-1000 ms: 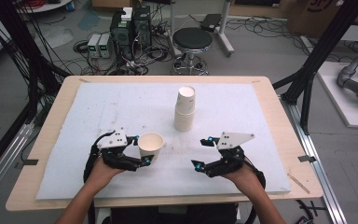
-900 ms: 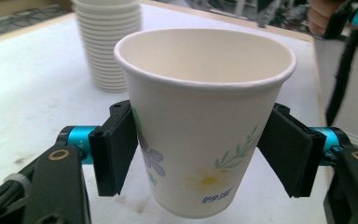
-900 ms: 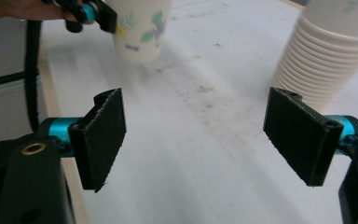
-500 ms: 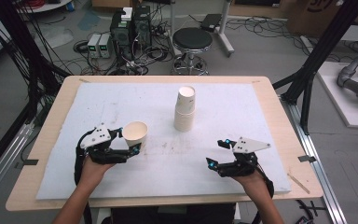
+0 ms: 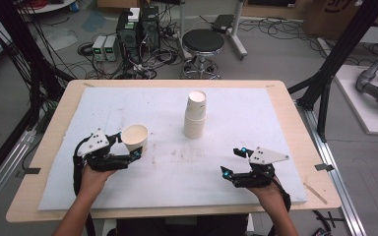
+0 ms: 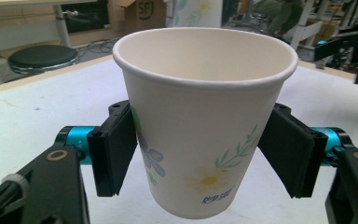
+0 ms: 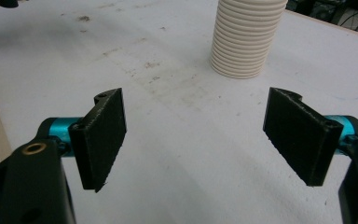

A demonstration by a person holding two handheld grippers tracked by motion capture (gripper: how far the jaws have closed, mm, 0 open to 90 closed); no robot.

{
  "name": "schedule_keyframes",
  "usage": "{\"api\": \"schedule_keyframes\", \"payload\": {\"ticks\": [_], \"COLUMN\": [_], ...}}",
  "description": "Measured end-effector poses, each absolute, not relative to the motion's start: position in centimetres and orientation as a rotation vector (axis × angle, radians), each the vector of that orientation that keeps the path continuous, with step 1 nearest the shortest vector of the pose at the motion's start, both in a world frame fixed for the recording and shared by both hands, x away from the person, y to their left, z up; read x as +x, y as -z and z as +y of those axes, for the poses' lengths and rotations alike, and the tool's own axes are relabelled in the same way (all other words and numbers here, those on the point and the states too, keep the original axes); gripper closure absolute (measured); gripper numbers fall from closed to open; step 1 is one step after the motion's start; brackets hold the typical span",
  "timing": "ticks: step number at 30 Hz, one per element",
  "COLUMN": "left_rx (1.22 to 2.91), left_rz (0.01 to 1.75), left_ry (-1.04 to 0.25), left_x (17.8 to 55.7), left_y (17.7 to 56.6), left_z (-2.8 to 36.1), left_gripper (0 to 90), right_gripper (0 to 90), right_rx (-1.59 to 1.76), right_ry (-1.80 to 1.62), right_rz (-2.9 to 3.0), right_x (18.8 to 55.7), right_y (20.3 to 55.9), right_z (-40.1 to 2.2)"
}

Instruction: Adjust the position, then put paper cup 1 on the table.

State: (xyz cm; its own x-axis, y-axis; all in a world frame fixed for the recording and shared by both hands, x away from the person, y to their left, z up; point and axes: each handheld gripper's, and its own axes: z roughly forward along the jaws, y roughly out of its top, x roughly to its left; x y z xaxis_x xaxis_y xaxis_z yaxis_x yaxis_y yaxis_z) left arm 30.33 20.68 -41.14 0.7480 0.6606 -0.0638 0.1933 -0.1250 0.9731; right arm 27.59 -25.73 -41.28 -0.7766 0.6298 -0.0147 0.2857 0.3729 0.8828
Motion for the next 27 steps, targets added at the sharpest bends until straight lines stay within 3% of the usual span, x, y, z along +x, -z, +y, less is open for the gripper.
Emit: {"api": "schedule_keyframes", "payload": {"ticks": [11, 17, 27], "left_rx": [1.625, 1.576, 1.646], "left_rz": [0.825, 0.898, 0.963], "left_ry": [-0.606, -0.599, -0.605], "left_x": [32.8, 34.2, 35.0], "left_y": [41.5, 42.5, 43.7], "left_z": [24.5, 25.9, 26.1], "left_gripper": [29.8, 30.1, 30.8], "right_gripper": [21.8, 21.8, 21.8], "right_rx": [0.806, 0.793, 0.795], "right_ry": [-1.371, -1.368, -1.366], "right_rz": [2.289, 2.299, 2.295], "right_x": [27.5, 27.4, 26.9], "right_y": [41.3, 41.4, 41.4], "right_z": [-25.7, -25.6, -25.9]}}
